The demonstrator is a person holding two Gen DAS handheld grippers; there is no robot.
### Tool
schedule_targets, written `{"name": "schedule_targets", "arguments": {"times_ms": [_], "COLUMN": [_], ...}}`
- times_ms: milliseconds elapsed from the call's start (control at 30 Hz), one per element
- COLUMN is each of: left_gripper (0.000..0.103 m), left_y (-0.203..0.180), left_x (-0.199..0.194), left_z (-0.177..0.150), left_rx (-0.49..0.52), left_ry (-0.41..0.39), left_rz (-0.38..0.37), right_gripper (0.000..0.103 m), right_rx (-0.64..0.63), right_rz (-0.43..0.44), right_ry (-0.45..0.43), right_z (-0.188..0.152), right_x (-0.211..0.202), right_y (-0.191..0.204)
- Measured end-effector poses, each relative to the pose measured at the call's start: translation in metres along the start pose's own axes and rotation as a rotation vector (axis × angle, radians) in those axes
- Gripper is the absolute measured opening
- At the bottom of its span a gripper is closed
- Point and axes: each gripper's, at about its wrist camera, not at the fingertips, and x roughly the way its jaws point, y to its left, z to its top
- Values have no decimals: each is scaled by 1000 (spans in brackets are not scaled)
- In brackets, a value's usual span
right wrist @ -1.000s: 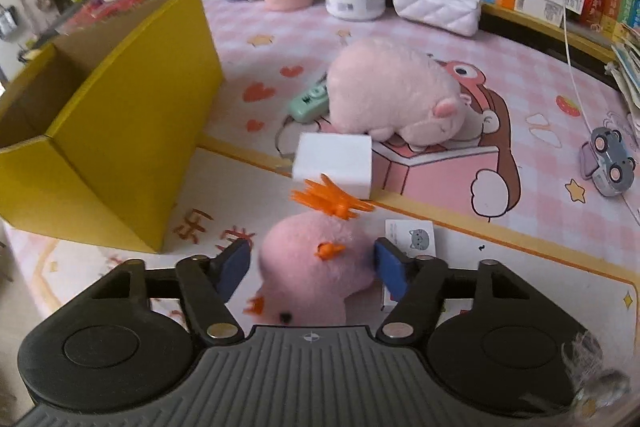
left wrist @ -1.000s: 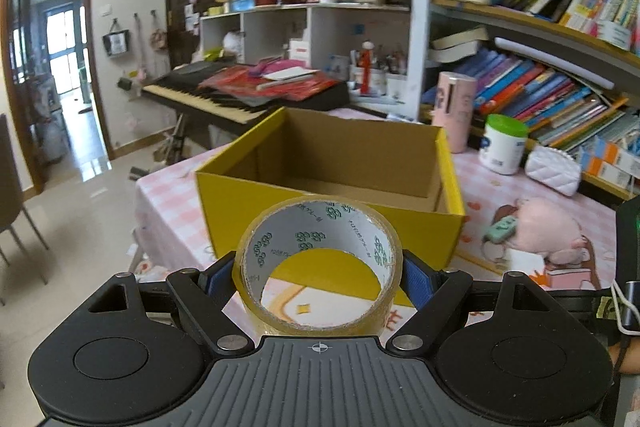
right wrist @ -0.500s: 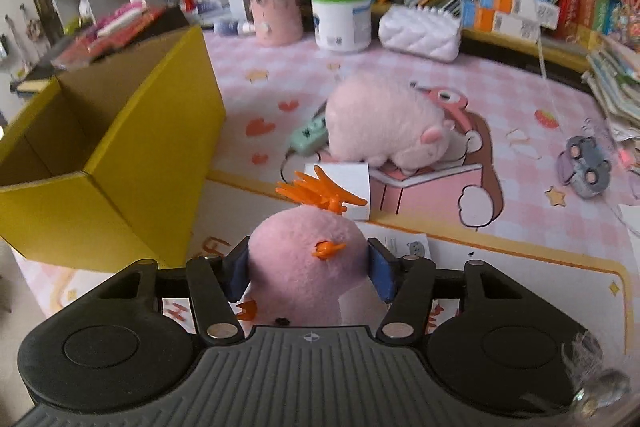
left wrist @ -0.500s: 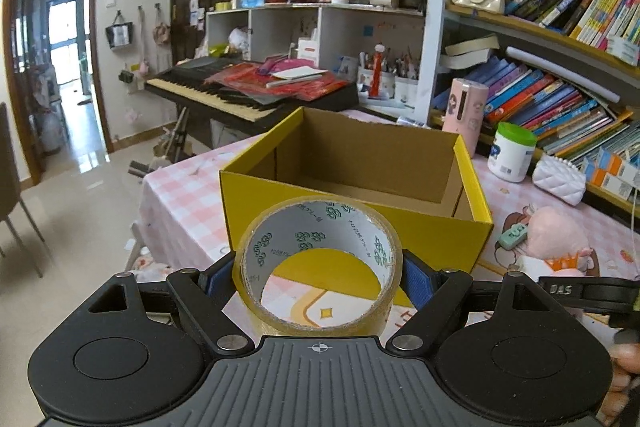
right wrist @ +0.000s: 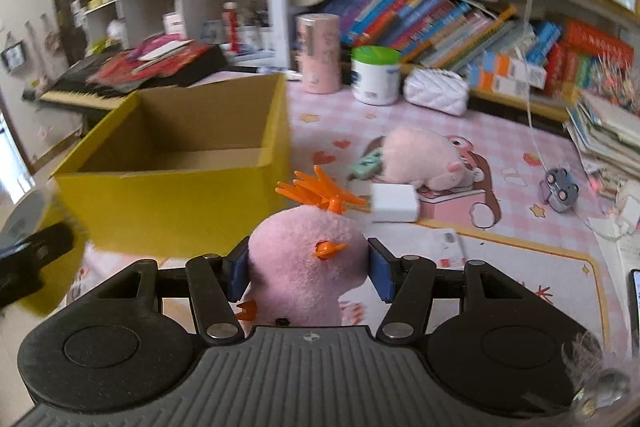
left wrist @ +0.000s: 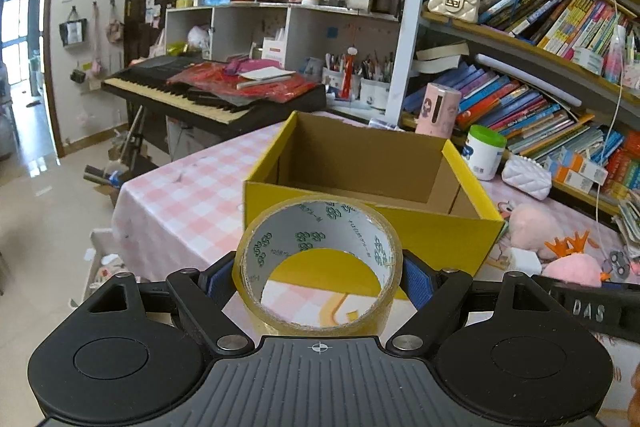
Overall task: Organize objects
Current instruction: 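Carry the tape roll and the pink chick in both tools toward the yellow box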
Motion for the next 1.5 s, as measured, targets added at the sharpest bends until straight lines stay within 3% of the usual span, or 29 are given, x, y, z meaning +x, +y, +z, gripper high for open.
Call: {"name": "schedule_targets", "arguments": {"times_ms": [233, 633, 1500], "left_gripper": [83, 83, 83], "left_y": [35, 78, 98], "left_x": [-13, -35, -44], "left_z": [-8, -19, -14], "left_rx": [24, 62, 47], "left_ry": [17, 29, -19], "left_rz": [-53, -76, -111], "right_gripper": [56, 56, 56], "right_rx": [-62, -16, -18], "right_rz": [24, 30, 12], "right_ry": [19, 67, 41], "right_z": [-25, -61, -57], "right_x": [-24, -45, -59], "right_y": [52, 96, 115]}}
